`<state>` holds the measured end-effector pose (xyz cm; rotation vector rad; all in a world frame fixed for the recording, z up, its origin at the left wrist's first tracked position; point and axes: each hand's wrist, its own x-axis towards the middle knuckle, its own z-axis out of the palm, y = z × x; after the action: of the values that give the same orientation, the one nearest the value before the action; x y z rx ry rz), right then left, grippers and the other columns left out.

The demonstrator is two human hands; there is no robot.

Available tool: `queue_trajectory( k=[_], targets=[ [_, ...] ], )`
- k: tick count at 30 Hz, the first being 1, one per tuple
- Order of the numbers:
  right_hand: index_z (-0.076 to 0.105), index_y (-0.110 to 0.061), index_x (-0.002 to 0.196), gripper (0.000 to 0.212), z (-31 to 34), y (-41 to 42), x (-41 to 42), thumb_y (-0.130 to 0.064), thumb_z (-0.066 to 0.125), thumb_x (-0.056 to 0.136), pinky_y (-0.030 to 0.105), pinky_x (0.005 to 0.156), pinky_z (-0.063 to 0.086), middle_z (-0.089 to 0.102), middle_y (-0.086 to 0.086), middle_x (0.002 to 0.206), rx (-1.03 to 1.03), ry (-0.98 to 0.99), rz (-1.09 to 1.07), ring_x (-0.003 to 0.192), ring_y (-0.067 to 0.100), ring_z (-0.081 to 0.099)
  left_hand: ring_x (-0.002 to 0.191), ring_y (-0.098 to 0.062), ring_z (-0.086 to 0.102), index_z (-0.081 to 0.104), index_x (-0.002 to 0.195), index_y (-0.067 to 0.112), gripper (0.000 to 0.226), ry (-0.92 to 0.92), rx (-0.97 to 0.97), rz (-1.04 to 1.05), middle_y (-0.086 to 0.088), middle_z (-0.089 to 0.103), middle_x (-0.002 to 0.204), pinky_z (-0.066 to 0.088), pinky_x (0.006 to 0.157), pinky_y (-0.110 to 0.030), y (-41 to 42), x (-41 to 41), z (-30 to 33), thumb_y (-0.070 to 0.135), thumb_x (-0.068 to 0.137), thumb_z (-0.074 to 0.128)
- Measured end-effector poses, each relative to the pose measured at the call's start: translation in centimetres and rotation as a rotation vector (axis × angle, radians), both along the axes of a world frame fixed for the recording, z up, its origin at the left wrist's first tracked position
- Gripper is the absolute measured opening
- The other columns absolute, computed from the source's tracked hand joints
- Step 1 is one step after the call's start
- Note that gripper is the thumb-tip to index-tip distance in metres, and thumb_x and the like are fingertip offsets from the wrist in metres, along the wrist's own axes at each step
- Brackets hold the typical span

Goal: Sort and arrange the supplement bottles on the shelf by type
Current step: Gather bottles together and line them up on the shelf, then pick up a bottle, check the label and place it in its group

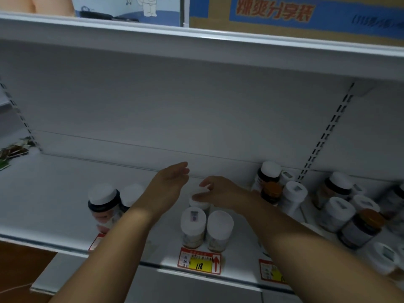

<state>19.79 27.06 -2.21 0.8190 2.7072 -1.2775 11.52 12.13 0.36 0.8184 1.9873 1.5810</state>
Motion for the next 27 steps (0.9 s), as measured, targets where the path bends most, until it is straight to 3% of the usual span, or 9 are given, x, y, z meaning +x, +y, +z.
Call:
queue_trajectory(
  k=[4, 8, 13, 15, 19, 21, 23, 25, 27],
  targets=[
    [0.048, -0.020, 0.129, 0.057, 0.9, 0.2, 0.9, -0.049, 0.061, 0.082, 0.019, 0.082, 0.035, 0.053, 0.003, 0.129, 0.090, 0.054, -0.010, 0.104, 0.010, 0.050, 0.111, -0.009, 0.053, 0.054, 0.126, 0.023, 0.036, 0.043, 0.004, -0.008, 0.005, 0.061, 0.118, 0.035, 0.092, -0.023, 1.0, 0.5, 0.5, 0.014, 0.092, 0.054],
    [0.057, -0.017, 0.119, 0.039, 3.8, 3.7, 4.8, -0.035, 0.061, 0.085, 0.024, 0.088, 0.040, 0.058, 0.005, 0.123, 0.327, 0.181, -0.148, 0.109, 0.019, 0.054, 0.105, -0.005, 0.054, 0.056, 0.124, 0.025, 0.034, 0.106, 0.017, -0.065, 0.010, 0.061, 0.113, 0.035, 0.087, -0.019, 2.2, 1.6, 1.5, 0.016, 0.091, 0.055],
    [0.063, -0.011, 0.095, 0.037, 5.0, 9.0, 10.8, -0.045, 0.054, 0.084, 0.029, 0.069, 0.046, 0.063, 0.008, 0.096, 0.664, -0.181, -0.266, 0.089, 0.025, 0.060, 0.103, -0.002, 0.055, 0.057, 0.120, 0.028, 0.033, 0.115, 0.054, -0.098, 0.012, 0.062, 0.111, 0.034, 0.092, -0.021, 4.0, 3.6, 2.6, 0.013, 0.090, 0.056],
    [0.060, -0.012, 0.081, 0.045, 3.8, 9.4, 11.3, -0.056, 0.054, 0.081, 0.028, 0.058, 0.040, 0.062, 0.008, 0.083, 0.629, -0.235, -0.221, 0.077, 0.023, 0.059, 0.102, 0.000, 0.055, 0.058, 0.121, 0.025, 0.034, 0.120, 0.047, -0.106, 0.011, 0.062, 0.112, 0.033, 0.093, -0.020, 4.7, 4.6, 2.8, 0.012, 0.090, 0.056],
    [0.052, -0.012, 0.112, 0.058, 1.6, 9.3, 11.1, -0.054, 0.064, 0.074, 0.029, 0.069, 0.037, 0.055, 0.010, 0.109, 0.640, -0.237, -0.189, 0.098, 0.028, 0.057, 0.103, 0.004, 0.054, 0.058, 0.119, 0.028, 0.032, 0.130, 0.022, -0.143, 0.020, 0.061, 0.108, 0.034, 0.090, -0.015, 5.3, 6.3, 2.9, 0.015, 0.090, 0.056],
    [0.055, -0.014, 0.100, 0.045, 2.0, 9.3, 11.6, -0.049, 0.066, 0.074, 0.028, 0.067, 0.037, 0.056, 0.008, 0.097, 0.620, -0.164, -0.196, 0.095, 0.027, 0.058, 0.097, 0.016, 0.054, 0.061, 0.113, 0.031, 0.028, 0.144, 0.025, -0.170, 0.025, 0.062, 0.105, 0.038, 0.078, -0.005, 5.1, 6.7, 2.8, 0.016, 0.090, 0.057],
    [0.056, -0.013, 0.080, 0.035, 3.4, 9.5, 12.7, -0.045, 0.068, 0.072, 0.029, 0.063, 0.040, 0.059, 0.006, 0.082, 0.503, -0.020, -0.237, 0.083, 0.024, 0.061, 0.093, 0.019, 0.056, 0.063, 0.107, 0.034, 0.027, 0.141, 0.035, -0.199, 0.024, 0.064, 0.104, 0.039, 0.069, 0.002, 5.0, 7.3, 2.9, 0.014, 0.088, 0.059],
    [0.062, -0.007, 0.083, 0.034, 5.9, 9.5, 14.2, -0.038, 0.072, 0.071, 0.034, 0.066, 0.048, 0.064, 0.010, 0.085, 0.327, 0.145, -0.276, 0.080, 0.022, 0.062, 0.102, 0.011, 0.056, 0.060, 0.108, 0.036, 0.029, 0.141, 0.011, -0.237, 0.024, 0.062, 0.108, 0.039, 0.075, -0.002, 5.2, 8.2, 3.0, 0.015, 0.087, 0.062],
    [0.066, -0.009, 0.091, 0.023, 8.2, 9.1, 15.8, -0.022, 0.074, 0.074, 0.033, 0.068, 0.056, 0.068, 0.008, 0.090, 0.004, 0.356, -0.268, 0.084, 0.022, 0.067, 0.111, 0.004, 0.051, 0.052, 0.120, 0.038, 0.038, 0.133, -0.035, -0.276, 0.024, 0.056, 0.114, 0.037, 0.086, -0.014, 5.7, 9.3, 3.1, 0.025, 0.086, 0.063]
  ],
)
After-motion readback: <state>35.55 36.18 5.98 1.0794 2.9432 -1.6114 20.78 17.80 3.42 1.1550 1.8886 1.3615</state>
